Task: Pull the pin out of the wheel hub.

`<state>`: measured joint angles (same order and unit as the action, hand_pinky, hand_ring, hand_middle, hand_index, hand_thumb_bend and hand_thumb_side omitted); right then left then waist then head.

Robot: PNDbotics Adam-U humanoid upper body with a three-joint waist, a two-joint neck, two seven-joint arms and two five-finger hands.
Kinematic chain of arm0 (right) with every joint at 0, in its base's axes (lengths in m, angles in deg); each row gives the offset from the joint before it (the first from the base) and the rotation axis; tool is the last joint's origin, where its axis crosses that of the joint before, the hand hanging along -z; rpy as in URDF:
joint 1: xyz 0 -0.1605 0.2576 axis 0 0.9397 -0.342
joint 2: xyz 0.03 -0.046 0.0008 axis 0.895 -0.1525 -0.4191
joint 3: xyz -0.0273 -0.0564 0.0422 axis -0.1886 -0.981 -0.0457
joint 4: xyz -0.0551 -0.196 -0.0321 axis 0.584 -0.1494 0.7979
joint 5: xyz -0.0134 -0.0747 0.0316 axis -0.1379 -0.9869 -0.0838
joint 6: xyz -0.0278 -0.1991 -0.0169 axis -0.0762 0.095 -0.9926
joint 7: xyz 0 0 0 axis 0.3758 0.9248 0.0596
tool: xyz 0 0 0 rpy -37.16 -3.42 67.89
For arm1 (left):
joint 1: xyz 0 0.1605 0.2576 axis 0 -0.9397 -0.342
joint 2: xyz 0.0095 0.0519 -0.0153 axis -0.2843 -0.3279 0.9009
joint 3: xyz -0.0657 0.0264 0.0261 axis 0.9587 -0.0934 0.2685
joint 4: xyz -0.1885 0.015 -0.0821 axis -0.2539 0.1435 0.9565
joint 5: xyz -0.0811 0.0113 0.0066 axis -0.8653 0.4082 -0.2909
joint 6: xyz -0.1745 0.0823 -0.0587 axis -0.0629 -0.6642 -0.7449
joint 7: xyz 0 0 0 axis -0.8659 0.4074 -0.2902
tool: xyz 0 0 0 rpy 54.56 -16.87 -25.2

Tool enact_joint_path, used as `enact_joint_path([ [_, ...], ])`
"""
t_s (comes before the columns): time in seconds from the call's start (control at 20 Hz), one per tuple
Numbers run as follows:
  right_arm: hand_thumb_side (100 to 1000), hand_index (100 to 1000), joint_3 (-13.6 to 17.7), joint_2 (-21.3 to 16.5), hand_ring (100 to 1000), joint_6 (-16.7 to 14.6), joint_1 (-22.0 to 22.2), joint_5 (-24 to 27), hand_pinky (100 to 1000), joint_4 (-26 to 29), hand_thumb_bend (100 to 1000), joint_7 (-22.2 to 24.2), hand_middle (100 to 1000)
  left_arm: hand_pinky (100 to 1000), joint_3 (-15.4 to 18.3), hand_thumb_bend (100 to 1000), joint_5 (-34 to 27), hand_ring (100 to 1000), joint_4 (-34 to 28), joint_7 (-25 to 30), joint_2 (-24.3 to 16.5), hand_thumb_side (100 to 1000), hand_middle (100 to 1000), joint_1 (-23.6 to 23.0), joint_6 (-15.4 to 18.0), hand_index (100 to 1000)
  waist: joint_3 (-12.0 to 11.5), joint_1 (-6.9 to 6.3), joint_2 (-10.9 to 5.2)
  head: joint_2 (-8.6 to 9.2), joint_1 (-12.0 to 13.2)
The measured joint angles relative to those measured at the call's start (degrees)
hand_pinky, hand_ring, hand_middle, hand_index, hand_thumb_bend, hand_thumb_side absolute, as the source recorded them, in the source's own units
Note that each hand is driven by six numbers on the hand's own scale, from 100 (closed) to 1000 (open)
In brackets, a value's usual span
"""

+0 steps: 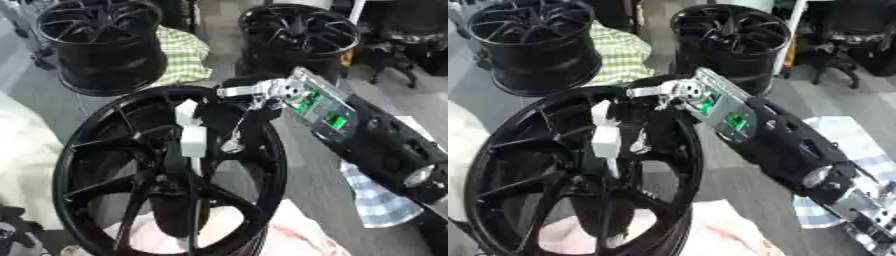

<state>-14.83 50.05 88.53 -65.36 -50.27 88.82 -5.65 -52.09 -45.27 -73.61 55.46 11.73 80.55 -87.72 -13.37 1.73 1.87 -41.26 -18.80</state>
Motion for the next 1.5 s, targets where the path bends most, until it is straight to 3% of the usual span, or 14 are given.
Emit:
enact_joint_path([
  [0.95, 263, 788, -1.5, 2.9, 737, -0.9, -0.9, -3.4, 750, -2.4, 403, 1.5, 701, 572, -0.3, 100, -0.2, 241, 0.0, -0.1, 0.5, 866, 544, 0.6, -0.6, 767, -1.3, -0.10, 0.09, 0.01, -0.7],
  [1.25, 230, 653, -1.6, 3.5, 613, -0.8, -0.9, -4.1, 669, -3.5, 251, -1.1, 549, 572, -0.4, 100, -0.2, 244, 0.0, 0.0, 0.9, 867, 544, 0.9, -0.9, 768, -1.6, -0.08, 0.12, 0.04, -0.9],
  [1.3, 224, 589, -1.6, 3.5, 581, -0.8, -0.9, -4.1, 654, -3.6, 152, -1.7, 488, 571, -0.5, 100, -0.2, 243, 0.0, 0.0, 1.0, 868, 544, 0.9, -0.9, 768, -1.6, -0.07, 0.13, 0.04, -0.9],
  [1.35, 220, 561, -1.7, 3.5, 572, -0.9, -0.9, -4.1, 650, -3.6, 112, -2.5, 463, 571, -0.5, 100, -0.2, 242, 0.0, 0.0, 1.0, 868, 544, 0.9, -1.0, 768, -1.6, -0.06, 0.13, 0.04, -1.0],
  [1.5, 216, 519, -1.6, 3.4, 562, -0.7, -0.9, -4.1, 646, -3.0, 100, -5.5, 418, 571, -0.6, 100, -0.2, 243, 0.0, 0.0, 1.0, 868, 544, 0.9, -1.0, 768, -1.5, -0.01, 0.13, 0.04, -0.9],
])
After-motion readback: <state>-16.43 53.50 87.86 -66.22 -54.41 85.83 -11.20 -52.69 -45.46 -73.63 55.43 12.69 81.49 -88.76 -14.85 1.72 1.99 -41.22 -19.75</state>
